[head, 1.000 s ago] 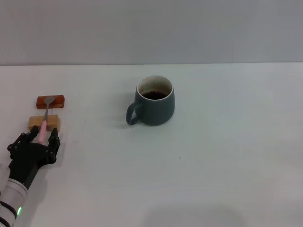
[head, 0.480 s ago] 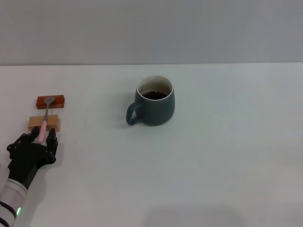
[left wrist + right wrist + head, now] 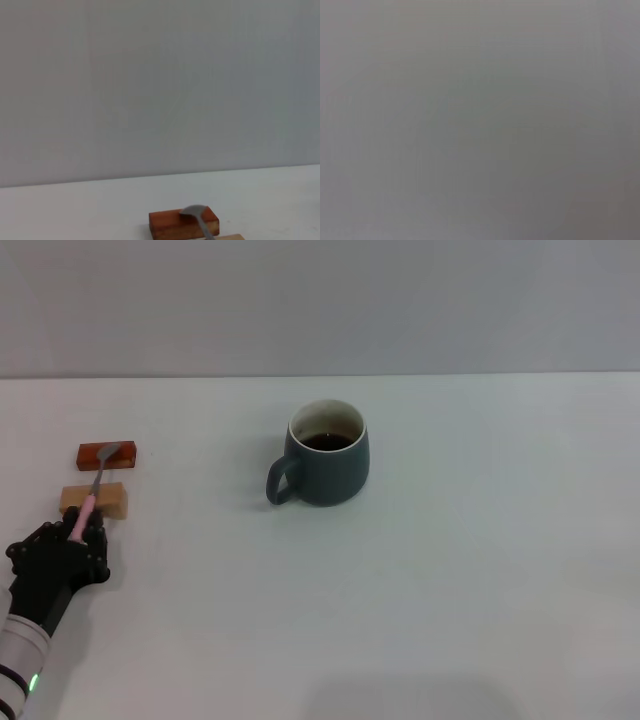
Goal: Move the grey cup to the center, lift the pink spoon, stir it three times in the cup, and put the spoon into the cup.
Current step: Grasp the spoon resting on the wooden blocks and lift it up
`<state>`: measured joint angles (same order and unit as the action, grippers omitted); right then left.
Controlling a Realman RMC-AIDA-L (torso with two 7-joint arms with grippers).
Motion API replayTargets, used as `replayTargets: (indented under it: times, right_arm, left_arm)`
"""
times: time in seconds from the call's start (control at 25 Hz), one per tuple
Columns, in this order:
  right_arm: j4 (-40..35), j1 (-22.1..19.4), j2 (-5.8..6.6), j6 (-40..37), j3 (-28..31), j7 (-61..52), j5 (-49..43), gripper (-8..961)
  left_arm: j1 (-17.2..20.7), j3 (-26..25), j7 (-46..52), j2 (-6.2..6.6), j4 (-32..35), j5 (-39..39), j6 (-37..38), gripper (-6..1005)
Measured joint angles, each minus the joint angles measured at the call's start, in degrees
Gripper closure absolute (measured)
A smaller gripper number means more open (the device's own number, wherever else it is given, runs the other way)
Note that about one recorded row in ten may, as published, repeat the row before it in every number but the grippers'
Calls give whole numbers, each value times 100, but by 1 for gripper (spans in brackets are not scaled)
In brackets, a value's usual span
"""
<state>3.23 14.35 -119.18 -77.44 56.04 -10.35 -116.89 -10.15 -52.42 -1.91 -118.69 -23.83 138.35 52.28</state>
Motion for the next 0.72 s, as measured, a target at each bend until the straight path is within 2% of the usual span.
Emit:
replayTargets:
  times: [0.52,0.72]
  right_arm:
    - [123,-116,-9,-75,-89,3,0,135]
    - [130,-136,-9,-82,-103,0,0,136]
  left_arm:
    - [50,49,-40,0,-47,30,42,822]
    - [63,62,-43,14,-74,62,197,821]
